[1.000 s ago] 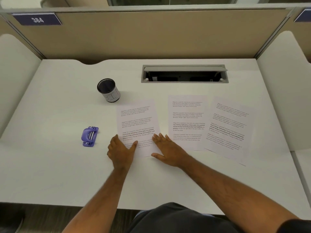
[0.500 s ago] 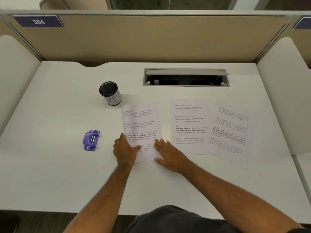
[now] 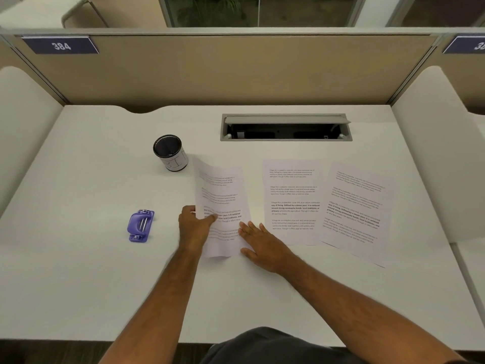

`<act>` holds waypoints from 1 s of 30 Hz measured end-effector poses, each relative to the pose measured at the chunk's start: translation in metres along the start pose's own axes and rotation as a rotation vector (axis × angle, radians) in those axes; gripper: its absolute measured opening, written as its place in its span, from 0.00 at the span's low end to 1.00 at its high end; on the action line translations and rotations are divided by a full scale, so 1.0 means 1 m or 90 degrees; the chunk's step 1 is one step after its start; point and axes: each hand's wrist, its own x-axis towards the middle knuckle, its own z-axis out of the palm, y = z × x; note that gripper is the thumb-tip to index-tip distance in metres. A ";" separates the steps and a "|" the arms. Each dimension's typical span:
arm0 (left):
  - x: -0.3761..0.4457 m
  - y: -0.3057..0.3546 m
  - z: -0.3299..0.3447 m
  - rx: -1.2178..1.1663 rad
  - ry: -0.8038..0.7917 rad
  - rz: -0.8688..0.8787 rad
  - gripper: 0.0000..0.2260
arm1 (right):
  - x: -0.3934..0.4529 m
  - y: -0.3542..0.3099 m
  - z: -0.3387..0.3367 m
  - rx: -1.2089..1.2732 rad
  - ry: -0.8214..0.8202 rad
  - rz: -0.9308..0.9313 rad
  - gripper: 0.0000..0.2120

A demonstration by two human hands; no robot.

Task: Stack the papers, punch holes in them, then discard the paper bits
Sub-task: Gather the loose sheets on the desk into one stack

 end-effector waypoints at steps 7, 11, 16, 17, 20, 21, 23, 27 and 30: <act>0.005 -0.024 -0.021 0.040 -0.023 0.024 0.14 | -0.008 0.010 -0.008 0.052 0.067 0.016 0.31; 0.003 -0.043 -0.031 0.029 -0.037 0.009 0.16 | -0.023 0.034 -0.017 0.028 0.115 0.118 0.35; -0.003 -0.061 -0.039 0.009 -0.059 0.014 0.16 | -0.040 0.062 -0.022 -0.007 0.110 0.207 0.45; -0.004 -0.062 -0.039 0.008 -0.065 0.013 0.17 | -0.041 0.065 -0.021 -0.014 0.101 0.215 0.47; -0.005 -0.064 -0.039 0.009 -0.083 0.013 0.18 | -0.039 0.069 -0.019 0.000 0.090 0.231 0.51; -0.005 -0.064 -0.039 0.008 -0.086 0.016 0.18 | -0.038 0.070 -0.019 0.005 0.089 0.232 0.52; -0.005 -0.063 -0.038 0.002 -0.086 0.021 0.18 | -0.036 0.070 -0.019 0.000 0.087 0.234 0.51; -0.003 -0.060 -0.035 -0.002 -0.090 0.026 0.17 | -0.033 0.068 -0.023 0.022 0.123 0.253 0.42; -0.001 -0.059 -0.032 0.000 -0.088 0.023 0.17 | -0.031 0.068 -0.029 0.059 0.159 0.260 0.33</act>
